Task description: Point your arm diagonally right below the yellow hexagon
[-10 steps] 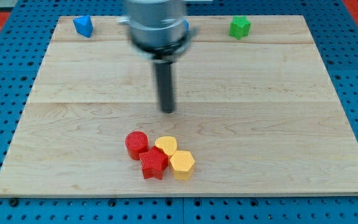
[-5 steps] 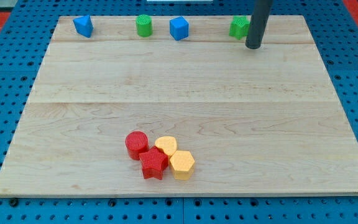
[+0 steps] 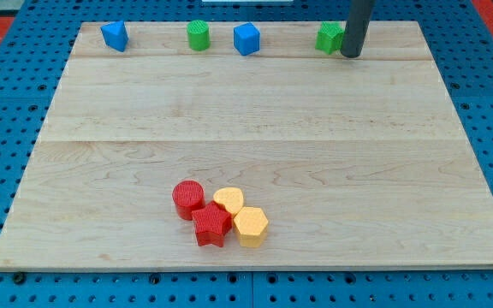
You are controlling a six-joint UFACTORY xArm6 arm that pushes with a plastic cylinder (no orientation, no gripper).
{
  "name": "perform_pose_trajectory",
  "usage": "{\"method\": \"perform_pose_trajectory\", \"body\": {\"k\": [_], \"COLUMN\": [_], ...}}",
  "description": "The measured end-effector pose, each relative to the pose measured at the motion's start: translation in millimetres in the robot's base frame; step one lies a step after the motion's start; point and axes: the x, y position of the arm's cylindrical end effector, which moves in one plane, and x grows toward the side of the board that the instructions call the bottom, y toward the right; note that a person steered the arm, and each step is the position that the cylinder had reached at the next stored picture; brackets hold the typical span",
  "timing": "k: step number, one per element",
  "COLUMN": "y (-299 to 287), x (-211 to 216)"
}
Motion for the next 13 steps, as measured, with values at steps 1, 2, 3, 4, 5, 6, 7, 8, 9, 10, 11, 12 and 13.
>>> {"method": "perform_pose_trajectory", "body": {"k": [1, 2, 3, 4, 5, 6, 7, 8, 9, 10, 11, 12, 13], "y": [-2, -6, -4, 16, 13, 13, 18, 18, 33, 34, 20, -42, -70], "x": [-1, -6, -9, -17, -37, -48, -44, -51, -31, 98, 223, 282, 317]}}
